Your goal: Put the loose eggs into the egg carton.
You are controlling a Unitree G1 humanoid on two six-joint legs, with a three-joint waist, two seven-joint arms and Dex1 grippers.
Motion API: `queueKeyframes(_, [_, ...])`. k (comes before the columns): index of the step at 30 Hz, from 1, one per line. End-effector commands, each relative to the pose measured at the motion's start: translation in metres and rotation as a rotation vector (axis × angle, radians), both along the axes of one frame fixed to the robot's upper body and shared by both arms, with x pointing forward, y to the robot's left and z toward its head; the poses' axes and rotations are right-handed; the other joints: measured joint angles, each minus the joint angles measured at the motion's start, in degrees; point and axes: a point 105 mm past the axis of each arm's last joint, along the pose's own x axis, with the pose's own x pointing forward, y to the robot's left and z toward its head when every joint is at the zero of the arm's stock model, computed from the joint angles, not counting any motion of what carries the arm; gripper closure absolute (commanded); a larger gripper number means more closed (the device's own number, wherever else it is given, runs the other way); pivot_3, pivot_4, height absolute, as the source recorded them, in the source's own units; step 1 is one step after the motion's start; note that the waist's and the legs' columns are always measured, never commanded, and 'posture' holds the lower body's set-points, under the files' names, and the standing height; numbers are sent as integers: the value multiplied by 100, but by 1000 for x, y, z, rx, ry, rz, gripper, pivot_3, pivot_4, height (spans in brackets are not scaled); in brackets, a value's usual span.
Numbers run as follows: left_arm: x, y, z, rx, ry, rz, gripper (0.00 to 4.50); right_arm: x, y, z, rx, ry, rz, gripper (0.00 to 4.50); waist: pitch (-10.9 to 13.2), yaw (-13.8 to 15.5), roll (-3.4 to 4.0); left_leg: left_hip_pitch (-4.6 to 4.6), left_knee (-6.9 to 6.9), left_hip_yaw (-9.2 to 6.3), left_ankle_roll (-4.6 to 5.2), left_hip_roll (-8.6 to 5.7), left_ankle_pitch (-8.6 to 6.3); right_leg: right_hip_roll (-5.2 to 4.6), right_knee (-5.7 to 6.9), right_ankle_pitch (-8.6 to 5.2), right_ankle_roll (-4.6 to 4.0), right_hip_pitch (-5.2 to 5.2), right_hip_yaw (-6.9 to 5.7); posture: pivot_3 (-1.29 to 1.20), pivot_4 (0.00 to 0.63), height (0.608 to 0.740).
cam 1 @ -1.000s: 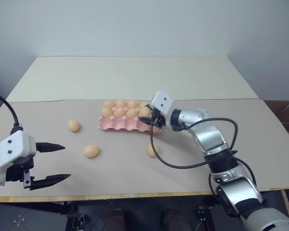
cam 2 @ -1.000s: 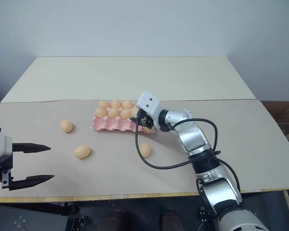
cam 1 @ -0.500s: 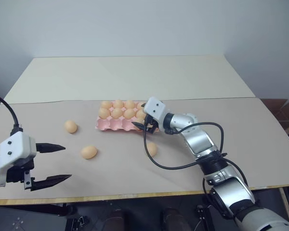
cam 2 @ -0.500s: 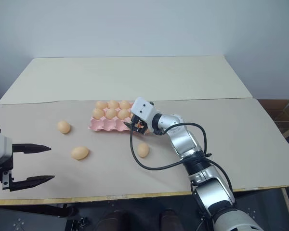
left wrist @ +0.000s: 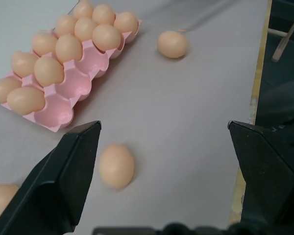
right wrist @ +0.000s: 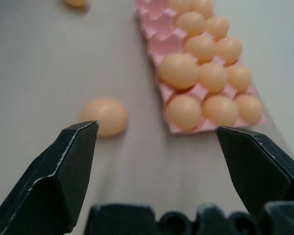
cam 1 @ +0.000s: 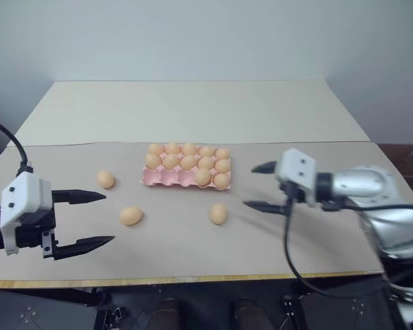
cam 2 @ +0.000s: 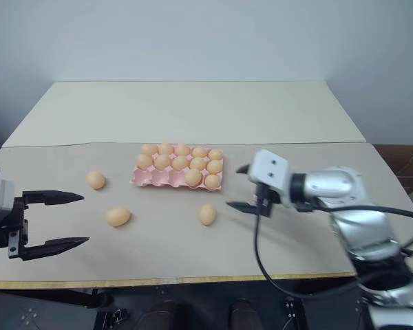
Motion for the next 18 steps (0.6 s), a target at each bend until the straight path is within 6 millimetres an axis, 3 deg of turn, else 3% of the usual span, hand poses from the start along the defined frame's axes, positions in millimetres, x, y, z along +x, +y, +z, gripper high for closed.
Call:
queueKeyframes(1, [1, -3, 9, -2, -30, -19, 0, -23, -16, 17, -55, -9, 43, 35, 0, -10, 0, -1, 1, 2, 0, 0, 0, 1, 2, 0, 0, -1, 3, 0, 150, 740])
queueKeyframes(4, [1, -5, 13, -17, -38, -32, 0, -33, -35, 23, -96, 21, 9, 35, 0, -4, -1, 6, 1, 9, 0, -1, 0, 2, 1, 0, 1, 3, 10, 0, 150, 740])
queueKeyframes(7, [1, -5, 15, -24, -41, -37, 0, -37, -40, 26, -93, 27, -10, 35, 0, -8, -2, 5, 1, 10, 0, 1, 0, 3, 0, 0, 1, 1, 11, 0, 150, 740])
queueKeyframes(15, [0, -7, 13, -28, -35, -36, 0, -36, -39, 25, -93, 14, -18, 35, 1, 12, -2, 5, 1, 12, 0, -1, 0, 2, 0, -1, 2, 0, 14, 0, 150, 740])
queueKeyframes(18, [1, -7, 12, -32, -34, -35, 0, -29, -28, 21, -89, -12, -17, 35, 1, 0, -2, 4, 1, 13, 0, 0, 0, 2, 0, -1, 2, -1, 15, 0, 150, 740])
